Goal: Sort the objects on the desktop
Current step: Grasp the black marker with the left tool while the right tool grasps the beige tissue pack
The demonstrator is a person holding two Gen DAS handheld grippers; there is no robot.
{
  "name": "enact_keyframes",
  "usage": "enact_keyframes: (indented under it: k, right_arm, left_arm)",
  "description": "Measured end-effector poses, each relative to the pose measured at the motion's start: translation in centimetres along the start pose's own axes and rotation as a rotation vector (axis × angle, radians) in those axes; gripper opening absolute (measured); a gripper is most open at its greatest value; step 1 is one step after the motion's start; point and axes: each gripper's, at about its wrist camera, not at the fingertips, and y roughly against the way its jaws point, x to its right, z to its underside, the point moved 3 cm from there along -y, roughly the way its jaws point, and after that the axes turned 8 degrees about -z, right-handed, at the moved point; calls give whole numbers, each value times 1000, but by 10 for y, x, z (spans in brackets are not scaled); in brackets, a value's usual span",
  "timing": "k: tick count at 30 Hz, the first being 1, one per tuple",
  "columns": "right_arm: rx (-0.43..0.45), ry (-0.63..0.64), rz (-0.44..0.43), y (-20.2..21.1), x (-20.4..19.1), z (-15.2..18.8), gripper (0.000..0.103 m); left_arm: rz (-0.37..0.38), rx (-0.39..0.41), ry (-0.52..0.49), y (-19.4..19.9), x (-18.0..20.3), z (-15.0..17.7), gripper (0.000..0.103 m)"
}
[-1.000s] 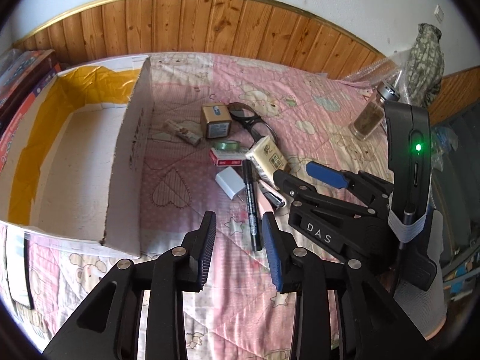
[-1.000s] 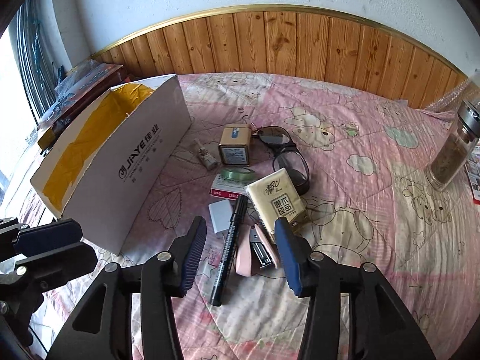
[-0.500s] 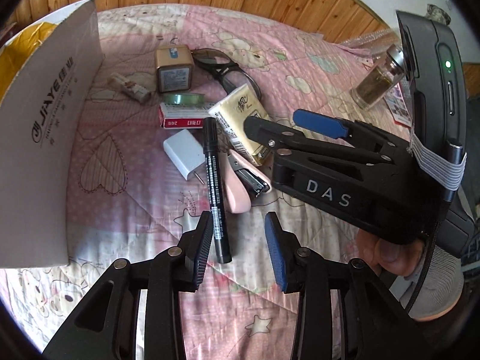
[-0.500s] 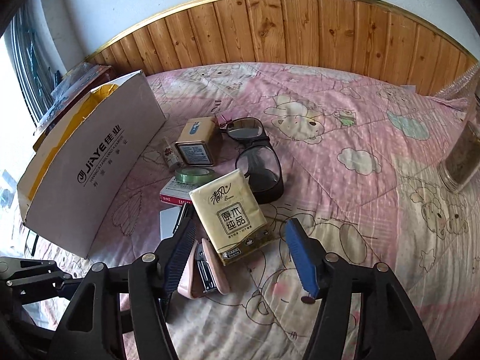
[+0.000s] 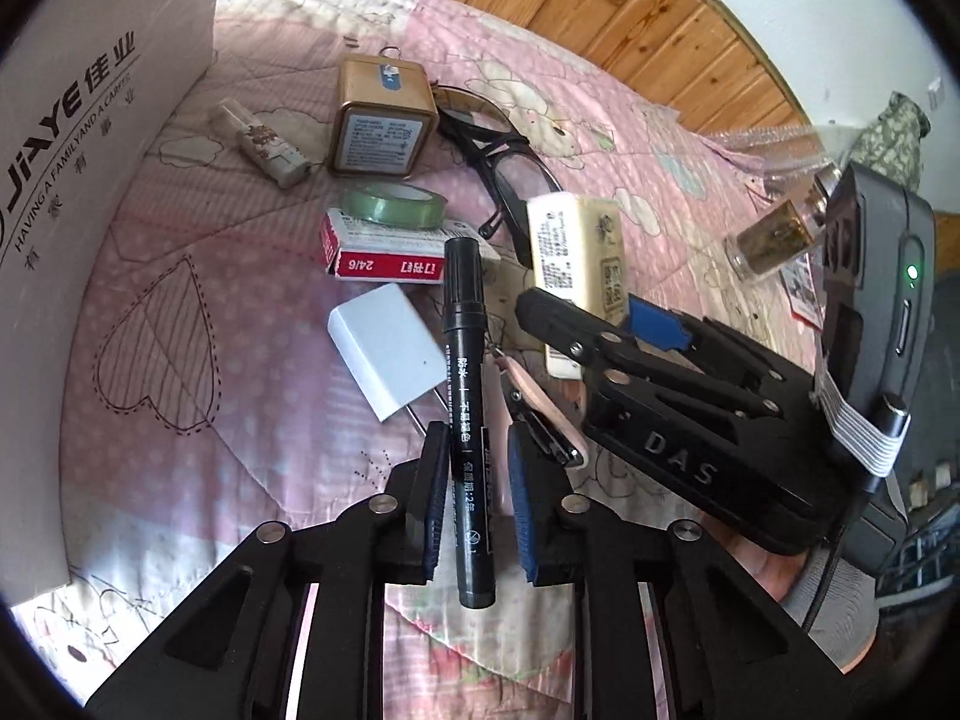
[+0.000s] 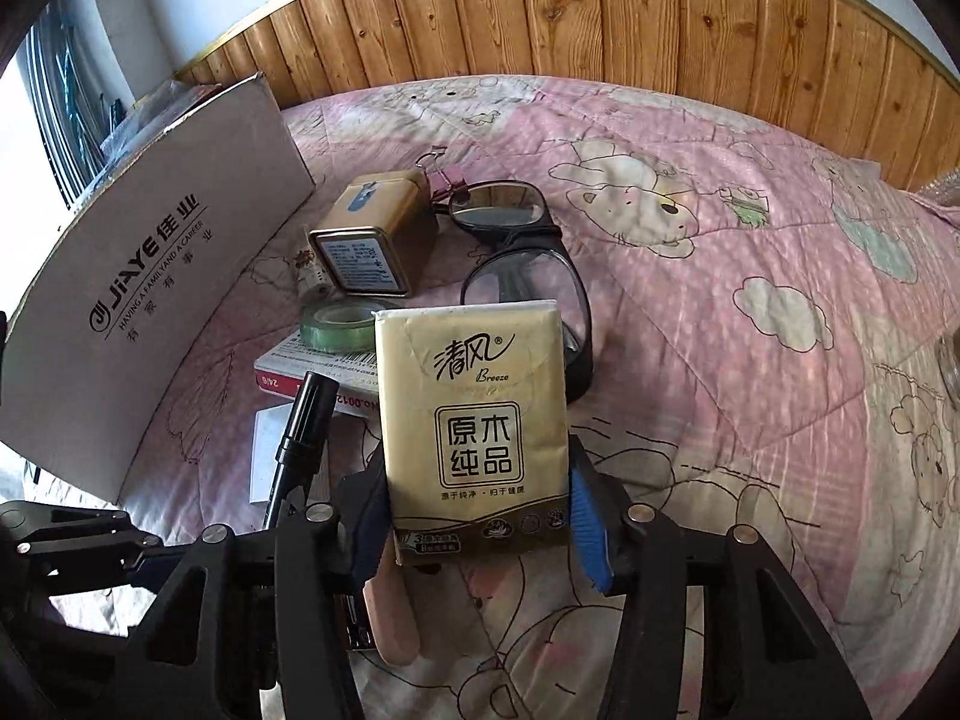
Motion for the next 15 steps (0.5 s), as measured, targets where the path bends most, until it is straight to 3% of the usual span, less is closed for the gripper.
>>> enact_keyframes:
  k: [5, 11, 15]
  right_arm:
    - [3, -41, -14, 8, 6, 3, 53]
    - [11, -42, 13, 17, -3, 6, 52]
    - [8, -72, 34, 21, 3, 11, 52]
  left_arm:
    - [-10, 20, 2, -3, 0, -6, 13]
    - [-87, 49, -54, -4, 7, -10, 22]
    - [-107, 60, -82, -3, 8, -12, 13]
